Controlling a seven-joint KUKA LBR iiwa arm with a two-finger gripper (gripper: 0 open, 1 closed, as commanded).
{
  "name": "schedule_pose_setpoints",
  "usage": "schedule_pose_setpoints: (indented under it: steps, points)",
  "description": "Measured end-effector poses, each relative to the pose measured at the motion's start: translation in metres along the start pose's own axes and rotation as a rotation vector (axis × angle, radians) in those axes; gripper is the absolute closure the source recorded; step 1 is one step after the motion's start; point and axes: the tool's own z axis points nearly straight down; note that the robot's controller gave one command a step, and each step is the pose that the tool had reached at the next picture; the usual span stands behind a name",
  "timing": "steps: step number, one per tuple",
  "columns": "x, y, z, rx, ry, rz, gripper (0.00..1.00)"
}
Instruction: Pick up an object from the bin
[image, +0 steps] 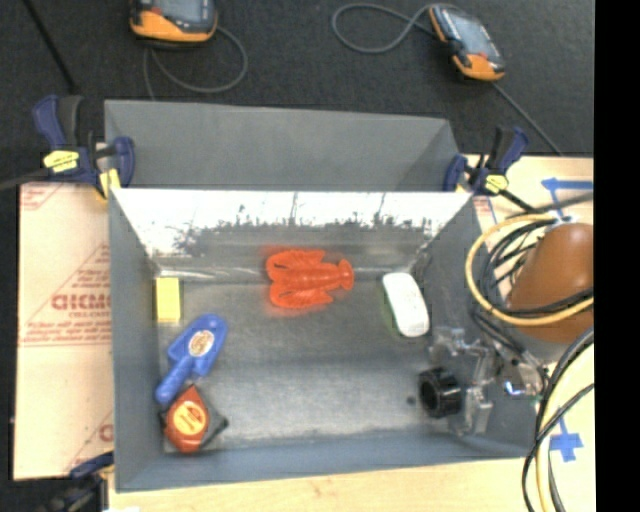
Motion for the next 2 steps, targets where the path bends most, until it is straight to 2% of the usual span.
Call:
schedule_pose_setpoints:
  steps: [1, 2]
  points:
    - [-0.012, -0.004, -0.017, -0.002, -0.007, 0.075, 0.0]
    - [-0.005, -0.011, 0.052, 0.003, -0.012, 0.025, 0.0]
